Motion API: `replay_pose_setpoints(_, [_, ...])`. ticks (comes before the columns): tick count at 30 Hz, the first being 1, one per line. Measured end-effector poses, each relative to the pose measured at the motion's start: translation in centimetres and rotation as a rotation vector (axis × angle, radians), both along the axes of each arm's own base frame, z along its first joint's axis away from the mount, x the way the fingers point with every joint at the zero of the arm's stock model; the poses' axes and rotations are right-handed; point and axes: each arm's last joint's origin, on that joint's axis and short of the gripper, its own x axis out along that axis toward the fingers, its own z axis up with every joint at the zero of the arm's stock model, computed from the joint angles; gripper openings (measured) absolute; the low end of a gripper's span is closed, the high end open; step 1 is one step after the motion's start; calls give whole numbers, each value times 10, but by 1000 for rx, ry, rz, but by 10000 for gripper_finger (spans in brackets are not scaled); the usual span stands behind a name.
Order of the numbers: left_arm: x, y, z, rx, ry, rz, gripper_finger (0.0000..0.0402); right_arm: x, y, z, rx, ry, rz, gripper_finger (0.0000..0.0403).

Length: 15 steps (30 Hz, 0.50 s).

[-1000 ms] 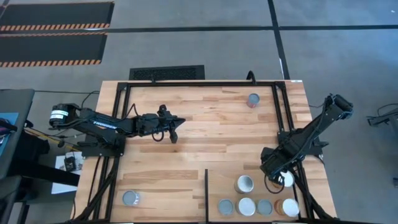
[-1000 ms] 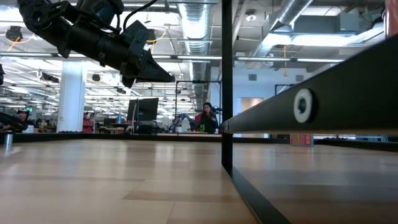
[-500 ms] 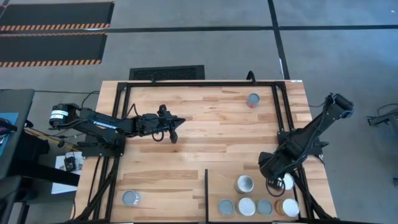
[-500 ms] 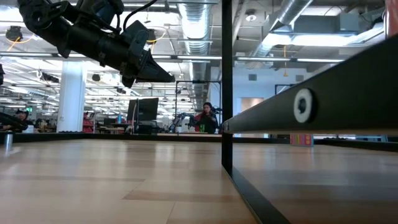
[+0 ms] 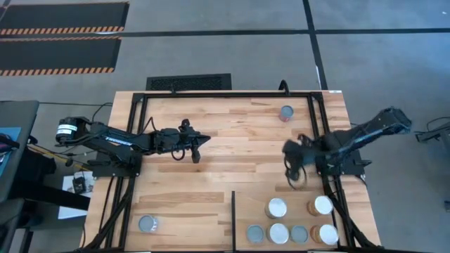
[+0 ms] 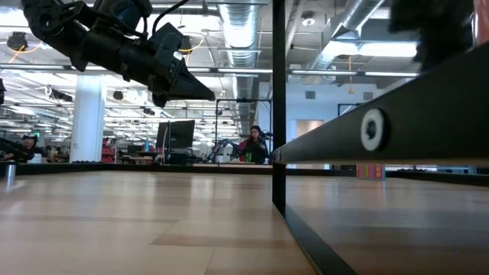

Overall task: Pick and place cans onto a shelf
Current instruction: Put the canned mixed corns on the shelf

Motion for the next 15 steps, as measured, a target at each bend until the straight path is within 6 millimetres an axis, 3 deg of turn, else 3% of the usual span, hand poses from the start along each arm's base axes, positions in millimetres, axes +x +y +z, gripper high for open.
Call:
replay_pose_setpoints(7, [0, 0, 2, 29, -8, -7, 4, 2, -79, -24, -89, -133, -257, 15])
replay_pose_setpoints(15, [0, 0, 1, 30, -2, -8, 4, 1, -145, -42, -160, -12, -476, 83])
